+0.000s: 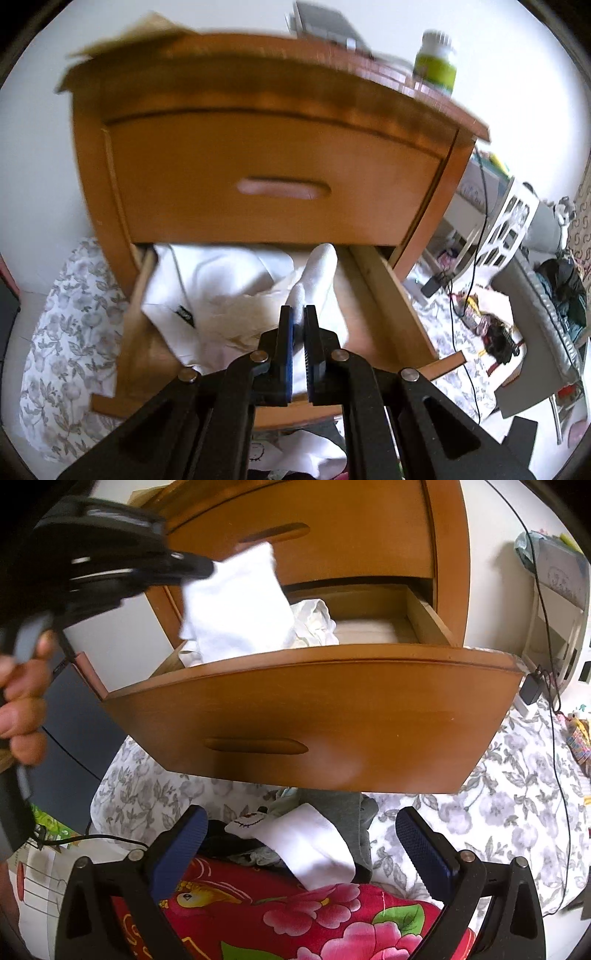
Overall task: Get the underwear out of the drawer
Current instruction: 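Carry the white sock out of the drawer over the bedspread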
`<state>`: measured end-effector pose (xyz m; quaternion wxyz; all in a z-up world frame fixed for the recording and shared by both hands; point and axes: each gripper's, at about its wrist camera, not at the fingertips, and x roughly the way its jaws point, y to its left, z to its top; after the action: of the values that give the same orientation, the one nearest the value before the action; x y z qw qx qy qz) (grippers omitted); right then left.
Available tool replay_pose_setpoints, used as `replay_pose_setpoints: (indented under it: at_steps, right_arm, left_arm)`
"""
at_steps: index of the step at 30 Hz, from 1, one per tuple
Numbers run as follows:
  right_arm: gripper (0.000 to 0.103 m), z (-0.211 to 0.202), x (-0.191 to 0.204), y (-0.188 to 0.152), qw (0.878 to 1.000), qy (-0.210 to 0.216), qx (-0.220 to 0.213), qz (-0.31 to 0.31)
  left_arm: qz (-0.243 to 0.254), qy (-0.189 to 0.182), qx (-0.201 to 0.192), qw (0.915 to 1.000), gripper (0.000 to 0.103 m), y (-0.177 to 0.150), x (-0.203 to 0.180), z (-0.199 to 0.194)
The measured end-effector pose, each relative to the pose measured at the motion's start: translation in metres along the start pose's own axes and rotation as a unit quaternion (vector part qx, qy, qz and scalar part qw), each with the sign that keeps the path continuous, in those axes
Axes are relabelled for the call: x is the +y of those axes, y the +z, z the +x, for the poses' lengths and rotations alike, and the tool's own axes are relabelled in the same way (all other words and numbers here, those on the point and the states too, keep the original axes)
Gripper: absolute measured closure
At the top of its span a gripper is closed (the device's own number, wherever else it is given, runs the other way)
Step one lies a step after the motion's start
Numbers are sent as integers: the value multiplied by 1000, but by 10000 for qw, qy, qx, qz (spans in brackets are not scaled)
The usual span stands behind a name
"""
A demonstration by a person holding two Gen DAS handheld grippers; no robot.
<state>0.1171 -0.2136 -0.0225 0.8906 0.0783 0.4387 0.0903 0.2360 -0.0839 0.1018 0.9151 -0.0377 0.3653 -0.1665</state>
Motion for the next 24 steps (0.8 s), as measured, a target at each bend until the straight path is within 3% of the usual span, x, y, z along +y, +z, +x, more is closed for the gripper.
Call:
replay_pose_setpoints:
  at_steps: [11, 24]
  right_arm:
    - [0, -22, 7, -3, 9997, -118, -191, -83]
    - [0, -42, 12, -9, 9990, -321, -287, -91]
  left_arm:
    - [-34, 249, -809, 9964, 98, -7, 9, -92]
    - [-151, 343, -1166, 9925, 98, -43, 14, -156]
